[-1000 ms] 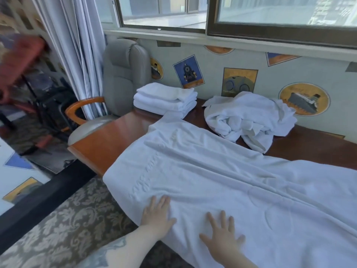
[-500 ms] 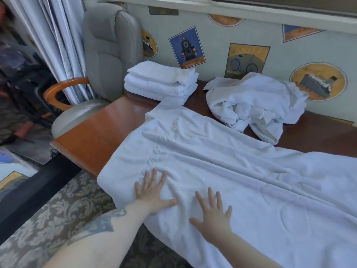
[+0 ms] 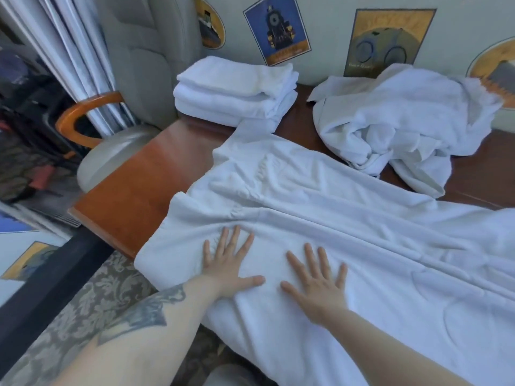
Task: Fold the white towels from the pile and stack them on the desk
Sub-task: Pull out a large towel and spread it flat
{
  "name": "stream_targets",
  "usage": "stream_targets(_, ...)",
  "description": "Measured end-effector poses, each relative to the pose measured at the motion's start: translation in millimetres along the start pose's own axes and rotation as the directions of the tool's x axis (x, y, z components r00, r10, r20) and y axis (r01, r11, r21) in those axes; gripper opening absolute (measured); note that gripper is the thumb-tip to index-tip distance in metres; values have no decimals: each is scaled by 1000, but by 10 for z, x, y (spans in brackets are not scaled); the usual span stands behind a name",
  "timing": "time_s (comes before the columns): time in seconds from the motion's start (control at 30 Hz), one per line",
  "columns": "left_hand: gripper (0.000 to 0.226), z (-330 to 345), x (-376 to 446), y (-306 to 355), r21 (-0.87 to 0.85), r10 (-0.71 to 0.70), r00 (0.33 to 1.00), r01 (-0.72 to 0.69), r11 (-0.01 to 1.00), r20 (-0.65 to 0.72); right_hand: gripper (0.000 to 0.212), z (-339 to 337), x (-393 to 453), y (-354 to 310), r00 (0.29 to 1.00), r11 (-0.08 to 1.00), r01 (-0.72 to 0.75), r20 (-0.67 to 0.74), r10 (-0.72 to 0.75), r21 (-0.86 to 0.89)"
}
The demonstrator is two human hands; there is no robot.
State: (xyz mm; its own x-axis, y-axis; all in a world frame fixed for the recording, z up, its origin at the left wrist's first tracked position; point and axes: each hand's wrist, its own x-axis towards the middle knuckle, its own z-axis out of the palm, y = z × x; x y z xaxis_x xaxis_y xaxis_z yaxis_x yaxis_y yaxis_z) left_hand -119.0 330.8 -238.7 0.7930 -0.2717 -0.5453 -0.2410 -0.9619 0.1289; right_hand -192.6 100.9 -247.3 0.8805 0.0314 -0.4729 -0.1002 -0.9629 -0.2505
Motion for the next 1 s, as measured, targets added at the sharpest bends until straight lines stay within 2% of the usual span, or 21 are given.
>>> stream_targets(0.17, 100, -67, 212, -1, 1, 22, 996, -22, 1000, -85, 73, -147, 262, 72, 1000, 999, -10, -11, 9, -34)
stream_targets(0.27, 102, -152, 358, 0, 1, 36, 998, -36, 999, -53, 76, -301, 404, 83, 997, 997, -53, 46, 56, -59)
stream_targets(0.37, 101, -340, 507, -13, -58, 89, 995, -87, 995, 40, 77, -510, 508, -52, 979, 986, -169, 113, 167, 9)
stream_targets(0.43, 90, -414, 527, -134, -112, 156, 988, -156, 981, -7, 75, -535, 518, -289, 965, 963, -262, -1, 263, 63)
stream_targets(0.5, 74, -389, 480, -379, -85, 195, 965, -212, 974, -173, 68, -384, 493, -676, 917, 934, -337, -183, 354, 117)
stream_targets(0.53, 71, -346, 449, -534, -35, 206, 948, -221, 975, -243, 65, -250, 482, -906, 899, 926, -343, -232, 372, 158)
stream_targets(0.6, 73, -226, 374, -828, 66, 228, 927, -218, 974, -298, 67, 73, 417, -1345, 910, 933, -301, -235, 342, 196)
stream_targets(0.73, 72, -122, 291, -1067, 152, 257, 939, -227, 962, -228, 73, 327, 253, -1606, 917, 959, -264, -282, 283, 105)
stream_targets(0.83, 72, -139, 343, -1067, 128, 235, 949, -212, 969, -210, 75, 304, 322, -1437, 952, 968, -249, -192, 240, -25)
stream_targets(1.0, 74, -242, 335, -973, 76, 202, 971, -193, 978, -125, 71, 232, 374, -1340, 974, 974, -221, -59, 218, -53)
